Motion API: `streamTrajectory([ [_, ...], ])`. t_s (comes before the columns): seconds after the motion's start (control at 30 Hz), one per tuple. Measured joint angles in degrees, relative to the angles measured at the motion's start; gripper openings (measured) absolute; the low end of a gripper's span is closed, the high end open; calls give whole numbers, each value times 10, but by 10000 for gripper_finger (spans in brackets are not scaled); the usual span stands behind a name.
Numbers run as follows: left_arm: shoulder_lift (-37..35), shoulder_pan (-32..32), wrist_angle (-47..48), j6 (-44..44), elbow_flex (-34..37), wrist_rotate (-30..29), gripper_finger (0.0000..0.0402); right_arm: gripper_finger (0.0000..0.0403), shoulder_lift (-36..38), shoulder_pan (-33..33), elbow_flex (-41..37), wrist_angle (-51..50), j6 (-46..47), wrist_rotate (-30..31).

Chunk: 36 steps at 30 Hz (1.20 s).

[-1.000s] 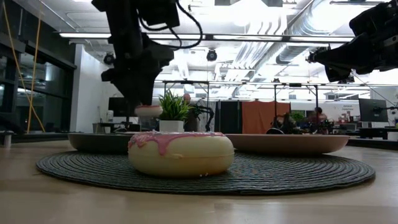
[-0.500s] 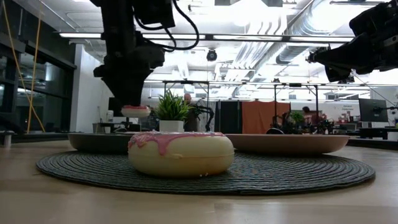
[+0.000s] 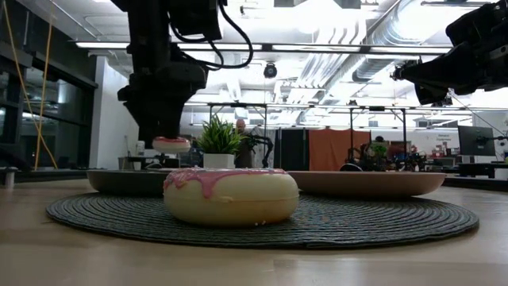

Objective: Pick & Place donuts
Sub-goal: Put the small red donut on the gray plate

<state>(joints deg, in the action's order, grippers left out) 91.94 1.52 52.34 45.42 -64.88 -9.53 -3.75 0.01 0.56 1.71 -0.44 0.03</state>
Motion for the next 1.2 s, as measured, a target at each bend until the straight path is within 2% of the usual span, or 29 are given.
streamTrajectory([
  [0.13,0,0,4,2,0,0,334,0,0,0,0,0,0,0],
  [0.23,0,0,4,10,0,17,311,0,0,0,0,0,0,0],
  [0.33,0,0,7,11,0,19,219,0,0,0,0,0,0,0],
  [0.47,0,0,6,9,0,27,51,0,0,0,0,0,0,0],
  [0.53,0,0,3,0,0,34,18,0,0,0,0,0,0,0],
  [0.63,0,0,1,-2,0,38,58,0,0,0,0,0,0,0],
  [0.9,0,0,1,6,0,9,262,0,0,0,0,0,0,0],
  [1.0,0,0,1,19,0,0,325,0,0,0,0,0,0,0],
  [1.1,0,0,1,28,0,-1,367,0,0,0,0,0,0,0],
  [1.2,0,0,1,30,0,-4,384,0,0,0,0,0,0,0],
])
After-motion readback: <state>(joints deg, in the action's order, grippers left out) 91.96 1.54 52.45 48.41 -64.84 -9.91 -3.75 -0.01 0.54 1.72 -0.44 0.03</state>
